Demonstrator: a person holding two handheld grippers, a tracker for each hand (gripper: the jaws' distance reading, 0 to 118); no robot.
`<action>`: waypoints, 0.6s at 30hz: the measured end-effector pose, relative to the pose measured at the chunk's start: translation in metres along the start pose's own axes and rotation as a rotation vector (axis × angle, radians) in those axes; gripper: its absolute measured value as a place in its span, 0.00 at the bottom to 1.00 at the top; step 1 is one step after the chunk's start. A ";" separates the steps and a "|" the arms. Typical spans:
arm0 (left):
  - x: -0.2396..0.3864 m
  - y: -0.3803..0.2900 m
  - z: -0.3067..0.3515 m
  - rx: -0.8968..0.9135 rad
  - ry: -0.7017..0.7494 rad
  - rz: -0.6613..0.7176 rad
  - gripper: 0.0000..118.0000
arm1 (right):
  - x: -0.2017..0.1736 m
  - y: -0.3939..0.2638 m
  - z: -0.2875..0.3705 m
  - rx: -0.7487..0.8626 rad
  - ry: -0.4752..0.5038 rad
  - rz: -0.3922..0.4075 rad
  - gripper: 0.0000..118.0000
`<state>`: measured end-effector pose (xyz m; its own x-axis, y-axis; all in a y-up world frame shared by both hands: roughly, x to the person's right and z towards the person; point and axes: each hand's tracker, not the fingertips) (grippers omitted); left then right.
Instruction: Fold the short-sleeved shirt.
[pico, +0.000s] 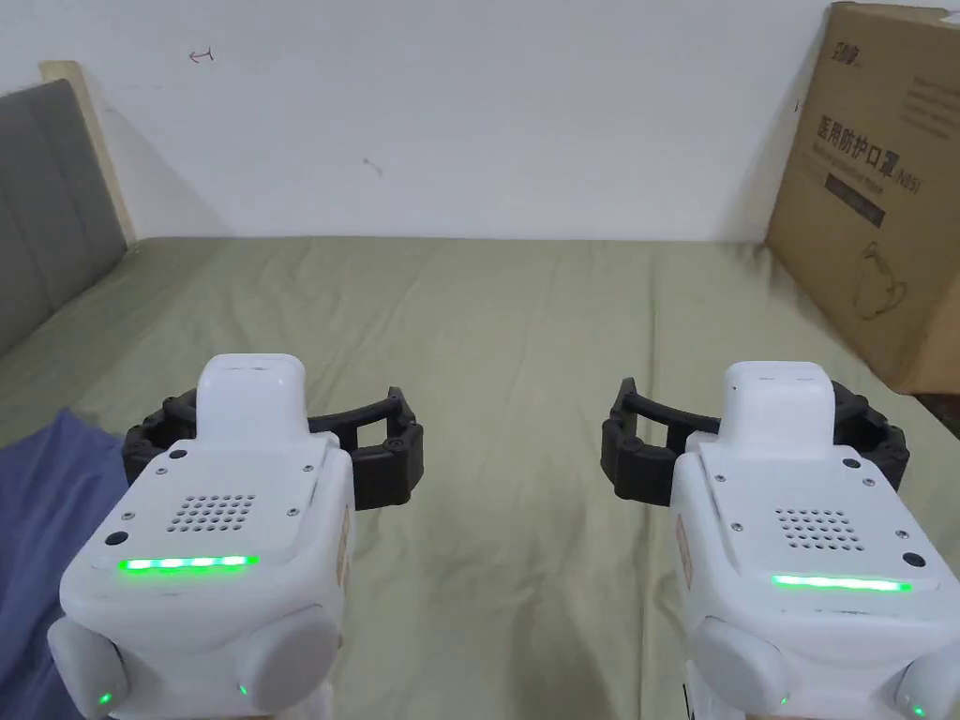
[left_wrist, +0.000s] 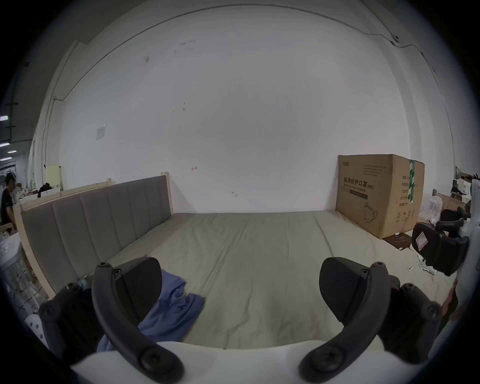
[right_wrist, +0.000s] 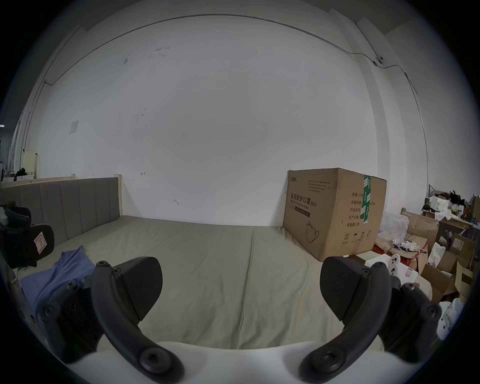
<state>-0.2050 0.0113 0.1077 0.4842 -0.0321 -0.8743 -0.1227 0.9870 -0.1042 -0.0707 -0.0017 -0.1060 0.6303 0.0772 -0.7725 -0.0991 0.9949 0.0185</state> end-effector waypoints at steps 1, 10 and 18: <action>-0.001 -0.001 0.000 0.003 -0.005 0.003 1.00 | 0.000 0.000 0.000 0.000 -0.001 0.005 1.00; 0.007 0.003 0.005 0.063 0.018 -0.077 1.00 | 0.000 0.002 0.002 0.011 0.026 0.010 1.00; 0.005 0.003 0.003 0.032 -0.010 -0.018 1.00 | 0.005 0.008 0.006 0.005 0.062 -0.030 1.00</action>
<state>-0.2002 0.0148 0.1046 0.4952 -0.0484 -0.8674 -0.0860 0.9908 -0.1044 -0.0641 0.0068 -0.1057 0.5837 0.0430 -0.8108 -0.0768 0.9970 -0.0025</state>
